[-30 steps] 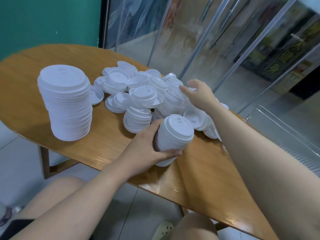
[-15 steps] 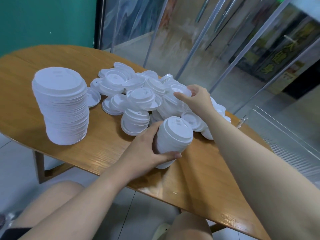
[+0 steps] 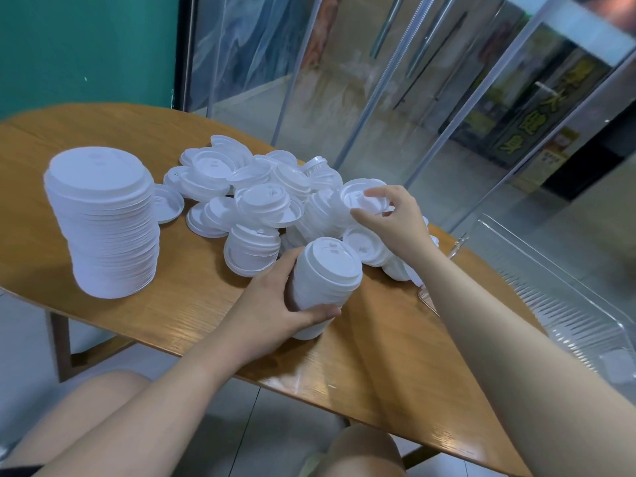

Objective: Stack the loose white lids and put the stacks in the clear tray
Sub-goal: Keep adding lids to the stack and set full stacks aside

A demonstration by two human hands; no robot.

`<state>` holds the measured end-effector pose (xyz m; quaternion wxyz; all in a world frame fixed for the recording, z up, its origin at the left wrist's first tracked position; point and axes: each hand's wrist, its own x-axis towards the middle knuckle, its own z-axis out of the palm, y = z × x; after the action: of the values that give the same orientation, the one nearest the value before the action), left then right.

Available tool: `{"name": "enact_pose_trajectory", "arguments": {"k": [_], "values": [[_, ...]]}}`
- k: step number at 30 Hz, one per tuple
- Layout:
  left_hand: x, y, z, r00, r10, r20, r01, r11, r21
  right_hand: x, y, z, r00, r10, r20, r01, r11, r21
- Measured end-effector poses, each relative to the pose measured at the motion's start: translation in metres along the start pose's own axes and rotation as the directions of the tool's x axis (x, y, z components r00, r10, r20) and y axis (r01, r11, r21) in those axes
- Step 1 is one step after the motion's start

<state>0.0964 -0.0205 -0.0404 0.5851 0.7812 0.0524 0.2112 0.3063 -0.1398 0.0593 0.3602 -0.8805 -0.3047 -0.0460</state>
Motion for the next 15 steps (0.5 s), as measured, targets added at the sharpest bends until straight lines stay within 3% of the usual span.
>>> {"name": "enact_pose_trajectory", "arguments": {"k": [8, 15], "values": [[0.000, 0.000, 0.001, 1.000, -0.002, -0.007, 0.002, 1.000, 0.007, -0.001, 0.004, 0.001, 0.987, -0.080, 0.140, 0.105, 0.977, -0.185], [0.000, 0.000, 0.000, 1.000, 0.004, 0.003, -0.004, 1.000, 0.011, -0.007, 0.010, 0.003, 0.979, -0.090, 0.185, 0.120, 0.980, -0.158]]}}
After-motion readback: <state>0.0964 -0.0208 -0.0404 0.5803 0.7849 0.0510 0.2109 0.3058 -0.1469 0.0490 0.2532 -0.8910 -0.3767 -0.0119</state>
